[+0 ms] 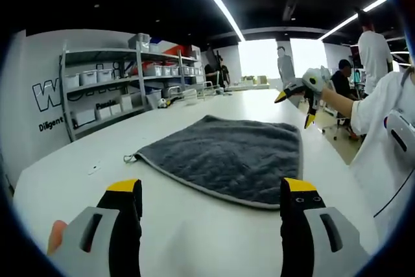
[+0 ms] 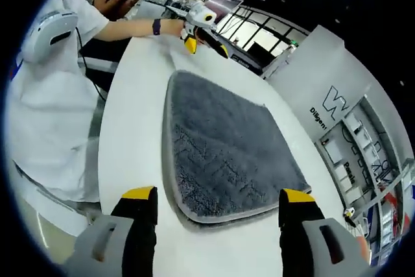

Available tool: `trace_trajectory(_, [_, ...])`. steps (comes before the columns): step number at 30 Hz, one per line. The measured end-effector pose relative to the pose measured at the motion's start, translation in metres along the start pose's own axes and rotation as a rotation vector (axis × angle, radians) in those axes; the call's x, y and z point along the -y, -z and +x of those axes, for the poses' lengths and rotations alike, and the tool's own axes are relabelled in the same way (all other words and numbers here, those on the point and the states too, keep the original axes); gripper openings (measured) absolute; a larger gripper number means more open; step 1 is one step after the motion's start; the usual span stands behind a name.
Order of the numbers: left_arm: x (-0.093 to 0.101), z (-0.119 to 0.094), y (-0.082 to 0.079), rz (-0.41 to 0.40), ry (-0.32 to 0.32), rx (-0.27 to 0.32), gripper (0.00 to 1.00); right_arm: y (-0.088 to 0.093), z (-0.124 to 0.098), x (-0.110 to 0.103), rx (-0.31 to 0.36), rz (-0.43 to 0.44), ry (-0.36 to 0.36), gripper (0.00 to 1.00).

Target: Open the folded towel by lifting each exposed corner and separating the folded layers until the towel lies flat within the target outline without major curled edges

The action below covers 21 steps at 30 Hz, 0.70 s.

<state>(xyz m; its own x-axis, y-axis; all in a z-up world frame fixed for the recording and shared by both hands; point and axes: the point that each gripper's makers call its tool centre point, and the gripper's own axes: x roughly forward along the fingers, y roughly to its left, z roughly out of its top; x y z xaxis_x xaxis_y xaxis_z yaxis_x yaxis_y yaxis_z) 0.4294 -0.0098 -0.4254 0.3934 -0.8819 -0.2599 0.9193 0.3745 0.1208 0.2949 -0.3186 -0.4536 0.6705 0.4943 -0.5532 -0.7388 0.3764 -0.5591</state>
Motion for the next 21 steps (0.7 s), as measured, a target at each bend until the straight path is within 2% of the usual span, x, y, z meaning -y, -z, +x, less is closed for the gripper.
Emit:
trace_trajectory(9, [0.000, 0.001, 0.002, -0.002, 0.001, -0.005, 0.87, 0.002, 0.009, -0.011, -0.035, -0.070, -0.003, 0.60])
trace_trajectory(15, [0.002, 0.002, 0.003, -0.004, 0.009, -0.010, 0.87, -0.002, 0.011, -0.020, -0.031, -0.118, -0.011, 0.39])
trace_trajectory(21, [0.003, 0.002, 0.004, -0.001, 0.011, -0.014, 0.87, 0.001, 0.017, -0.029, -0.035, -0.127, -0.046, 0.28])
